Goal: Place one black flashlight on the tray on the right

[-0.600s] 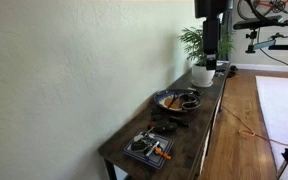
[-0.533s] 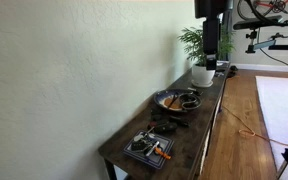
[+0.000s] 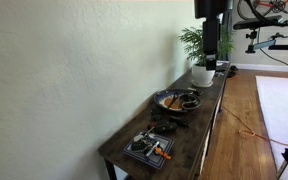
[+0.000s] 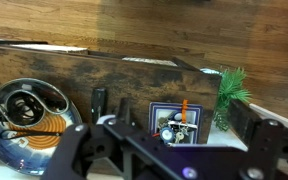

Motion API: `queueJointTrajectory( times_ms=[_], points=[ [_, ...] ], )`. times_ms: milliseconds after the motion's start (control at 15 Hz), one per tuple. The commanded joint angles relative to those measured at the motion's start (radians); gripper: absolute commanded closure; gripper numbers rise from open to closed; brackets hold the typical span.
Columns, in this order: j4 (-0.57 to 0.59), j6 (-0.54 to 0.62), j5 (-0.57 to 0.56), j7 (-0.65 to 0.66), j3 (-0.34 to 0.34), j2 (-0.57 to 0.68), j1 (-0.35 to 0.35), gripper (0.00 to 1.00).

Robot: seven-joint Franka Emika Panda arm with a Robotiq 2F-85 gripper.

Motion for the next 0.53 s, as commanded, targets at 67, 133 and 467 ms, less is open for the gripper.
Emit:
queueJointTrajectory(
  times_ms=[67,133,467],
  points=[
    [-0.013,0.050,-0.031,0.014,-0.011,0.022,-0.002,0.00],
    [-0.018,0.066,-0.037,0.009,-0.016,0.032,-0.005,0.00],
    [-0.044,0.180,-0.071,0.008,-0.037,0.102,-0.022,0.00]
  ],
)
